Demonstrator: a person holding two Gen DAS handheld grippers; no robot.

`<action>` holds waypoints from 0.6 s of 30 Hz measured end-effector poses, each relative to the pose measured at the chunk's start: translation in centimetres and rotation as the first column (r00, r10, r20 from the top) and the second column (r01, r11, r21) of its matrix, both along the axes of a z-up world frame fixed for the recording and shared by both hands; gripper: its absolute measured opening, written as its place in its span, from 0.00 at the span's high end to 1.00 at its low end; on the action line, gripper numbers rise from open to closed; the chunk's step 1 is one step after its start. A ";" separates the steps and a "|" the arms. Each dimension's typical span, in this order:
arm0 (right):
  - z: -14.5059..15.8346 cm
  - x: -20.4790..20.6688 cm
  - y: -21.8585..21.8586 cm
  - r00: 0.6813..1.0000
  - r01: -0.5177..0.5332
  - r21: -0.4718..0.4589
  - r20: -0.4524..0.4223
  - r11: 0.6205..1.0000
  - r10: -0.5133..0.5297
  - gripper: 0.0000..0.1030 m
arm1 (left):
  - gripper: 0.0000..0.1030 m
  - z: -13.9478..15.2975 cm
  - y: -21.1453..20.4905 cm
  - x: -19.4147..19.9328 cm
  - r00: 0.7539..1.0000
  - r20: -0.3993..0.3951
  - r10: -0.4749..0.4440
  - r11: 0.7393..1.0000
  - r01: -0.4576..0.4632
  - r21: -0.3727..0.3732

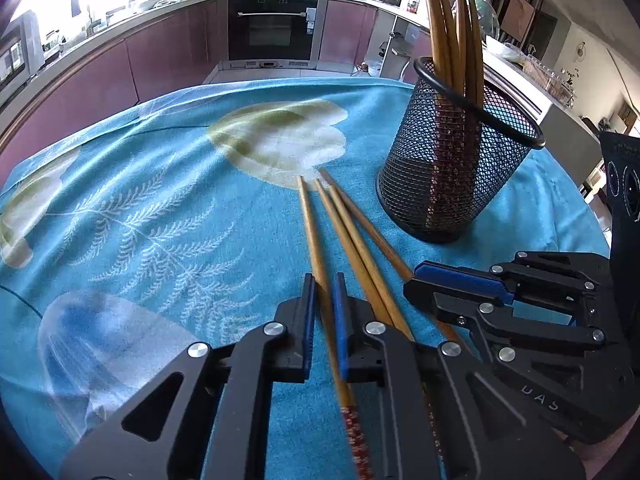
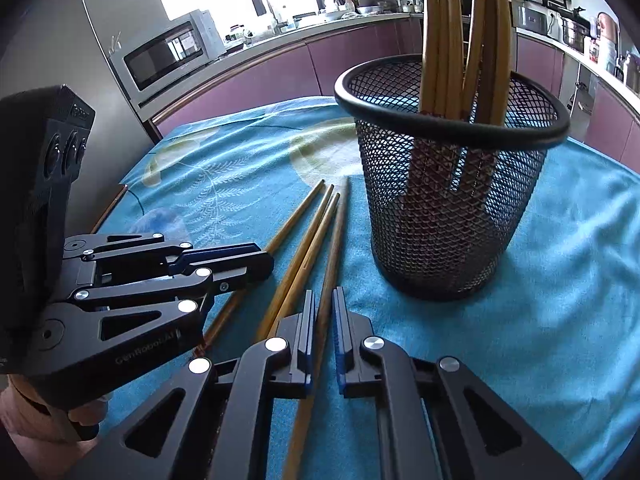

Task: Organize utensils
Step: 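Close the right gripper on another chopstick and lift it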

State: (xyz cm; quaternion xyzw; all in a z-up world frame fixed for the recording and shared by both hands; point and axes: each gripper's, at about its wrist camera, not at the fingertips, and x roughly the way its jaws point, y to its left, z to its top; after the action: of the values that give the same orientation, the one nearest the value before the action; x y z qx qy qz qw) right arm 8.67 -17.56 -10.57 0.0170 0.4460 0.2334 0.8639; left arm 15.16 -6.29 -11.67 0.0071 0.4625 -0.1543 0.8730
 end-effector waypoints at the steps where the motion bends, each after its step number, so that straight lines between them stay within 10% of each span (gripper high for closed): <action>1: 0.0 -0.1 -0.2 1.000 0.001 0.003 0.000 1.000 -0.001 0.94 | 0.92 0.0 0.0 -0.1 1.000 0.000 0.001 1.000 -0.001 -0.002; 18: 2.0 -1.9 -2.7 0.999 -0.035 0.131 0.014 0.991 0.033 0.95 | 0.92 3.1 1.5 -2.6 0.999 0.053 -0.005 0.997 0.009 -0.074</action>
State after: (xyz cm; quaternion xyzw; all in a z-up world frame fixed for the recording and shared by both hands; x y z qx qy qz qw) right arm 6.76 -20.24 -8.54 0.0648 0.4246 0.2769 0.8595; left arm 12.52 -4.78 -8.59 -0.0199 0.4333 -0.1741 0.8840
